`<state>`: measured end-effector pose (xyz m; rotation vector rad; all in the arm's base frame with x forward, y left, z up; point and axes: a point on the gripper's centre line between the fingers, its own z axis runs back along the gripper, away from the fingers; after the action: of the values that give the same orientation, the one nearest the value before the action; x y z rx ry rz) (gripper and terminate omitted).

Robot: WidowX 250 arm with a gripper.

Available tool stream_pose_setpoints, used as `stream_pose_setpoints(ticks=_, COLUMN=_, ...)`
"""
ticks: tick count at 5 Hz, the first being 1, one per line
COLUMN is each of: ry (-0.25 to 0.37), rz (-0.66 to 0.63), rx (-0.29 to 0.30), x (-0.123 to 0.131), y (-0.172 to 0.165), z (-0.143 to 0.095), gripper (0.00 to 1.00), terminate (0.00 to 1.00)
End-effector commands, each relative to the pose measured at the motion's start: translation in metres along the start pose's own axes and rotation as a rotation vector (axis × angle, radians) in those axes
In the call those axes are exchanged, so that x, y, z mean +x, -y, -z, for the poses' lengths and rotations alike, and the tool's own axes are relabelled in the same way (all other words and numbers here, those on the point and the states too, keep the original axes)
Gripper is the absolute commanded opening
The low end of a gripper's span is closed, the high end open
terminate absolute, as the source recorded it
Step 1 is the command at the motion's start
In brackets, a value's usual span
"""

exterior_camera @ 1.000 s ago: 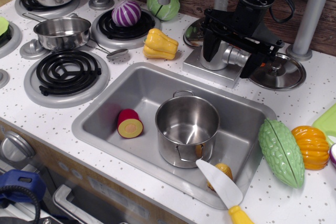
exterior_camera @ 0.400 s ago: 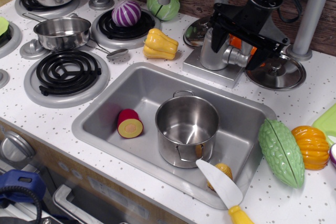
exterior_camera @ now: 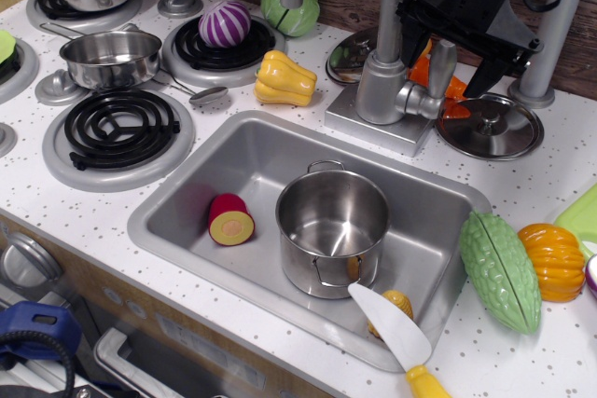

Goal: Turn lever vertical to front

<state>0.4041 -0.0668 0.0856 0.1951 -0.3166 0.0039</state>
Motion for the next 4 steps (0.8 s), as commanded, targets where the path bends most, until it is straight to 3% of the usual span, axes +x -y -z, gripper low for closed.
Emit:
stream_pose_setpoints(ticks=1, ry=0.073, rz=0.002, rx=-0.008, x=0.025, y=-0.008, z=-0.006, gripper=1.0, terminate=0.0)
stream_pose_setpoints(ticks=2, ry=0.092, rz=0.022, rx=0.035, x=0.029, y=-0.011, z=-0.003, gripper=1.0, terminate=0.0)
stream_pose_setpoints(ticks=3, ry=0.081, rz=0.005, rx=0.063, x=0.03, y=-0.007, z=-0.008, gripper=0.0, terminate=0.0)
stream_pose_setpoints(ticks=4, ry=0.043, rz=-0.039, rx=0.07, x=0.018, y=0.003, z=-0.017, gripper=0.0, terminate=0.0)
